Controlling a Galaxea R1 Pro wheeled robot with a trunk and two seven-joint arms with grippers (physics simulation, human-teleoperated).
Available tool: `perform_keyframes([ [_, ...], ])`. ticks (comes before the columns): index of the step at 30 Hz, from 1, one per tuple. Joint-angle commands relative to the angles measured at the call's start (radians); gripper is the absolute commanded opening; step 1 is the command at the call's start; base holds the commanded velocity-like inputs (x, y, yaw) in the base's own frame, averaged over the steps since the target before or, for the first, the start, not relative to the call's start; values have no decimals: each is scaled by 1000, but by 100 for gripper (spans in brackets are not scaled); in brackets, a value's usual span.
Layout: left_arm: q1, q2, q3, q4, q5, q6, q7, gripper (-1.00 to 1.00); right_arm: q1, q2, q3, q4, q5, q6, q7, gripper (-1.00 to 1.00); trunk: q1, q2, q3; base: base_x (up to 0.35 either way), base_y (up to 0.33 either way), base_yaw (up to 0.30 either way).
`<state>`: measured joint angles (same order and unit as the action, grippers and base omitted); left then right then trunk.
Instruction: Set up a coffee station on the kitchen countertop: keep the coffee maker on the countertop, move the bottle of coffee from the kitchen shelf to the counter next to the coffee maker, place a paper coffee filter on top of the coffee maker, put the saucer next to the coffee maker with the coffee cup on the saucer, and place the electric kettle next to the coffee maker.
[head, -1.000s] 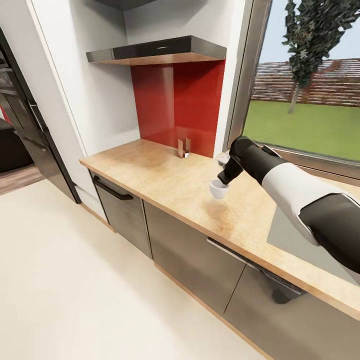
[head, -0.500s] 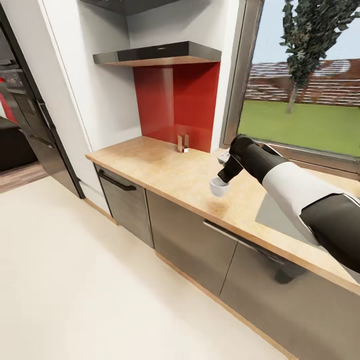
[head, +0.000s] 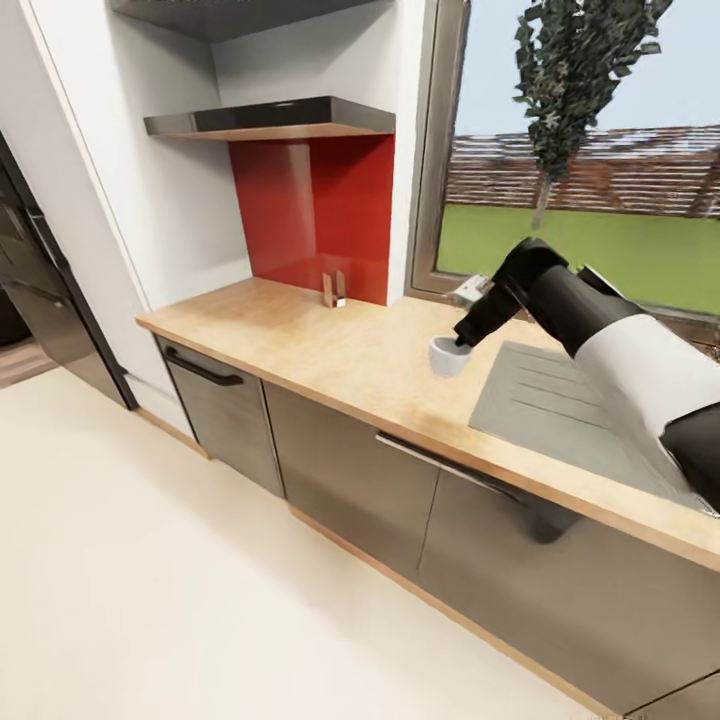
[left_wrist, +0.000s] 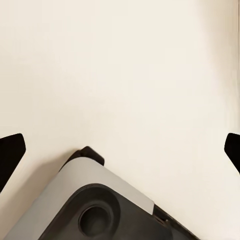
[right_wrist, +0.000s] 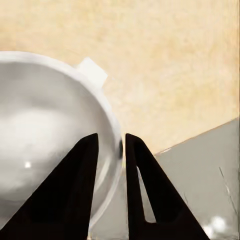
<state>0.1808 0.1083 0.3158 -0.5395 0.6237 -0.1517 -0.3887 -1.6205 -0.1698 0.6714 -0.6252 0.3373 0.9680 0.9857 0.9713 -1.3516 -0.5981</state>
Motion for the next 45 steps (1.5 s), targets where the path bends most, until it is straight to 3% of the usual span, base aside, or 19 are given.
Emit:
perform_keyframes([
  [1,0,0,0,0,8,1,-6,100,-1,-21,3,-19,9,2,28,-100,0,0,0,-1,0,-213],
  [3,0,0,0,0,8,1,-6,100,-1,-52,3,-42,6,2,42,-100,0,0,3,-1,0,-213],
  [7,0,0,0,0,8,1,-6,100,5,-146,4,-176,2,18,77,-100,0,0,7,0,0,-213],
  [13,0,0,0,0,8,1,-6,100,106,-255,2,-358,3,36,117,-100,0,0,14,0,0,-211],
  [17,0,0,1,0,8,1,-6,100,134,-295,2,-396,1,35,148,-100,0,0,19,0,0,-211],
  [22,0,1,0,0,8,1,-6,100,184,-359,2,-514,2,36,199,-100,0,0,25,0,0,-210],
  [28,0,0,0,0,8,1,-6,100,227,-417,2,-567,1,37,262,-100,0,0,32,-1,0,-210],
  [45,0,0,0,0,8,13,-6,100,269,-444,2,-570,1,35,278,-100,0,0,35,-176,0,-152],
])
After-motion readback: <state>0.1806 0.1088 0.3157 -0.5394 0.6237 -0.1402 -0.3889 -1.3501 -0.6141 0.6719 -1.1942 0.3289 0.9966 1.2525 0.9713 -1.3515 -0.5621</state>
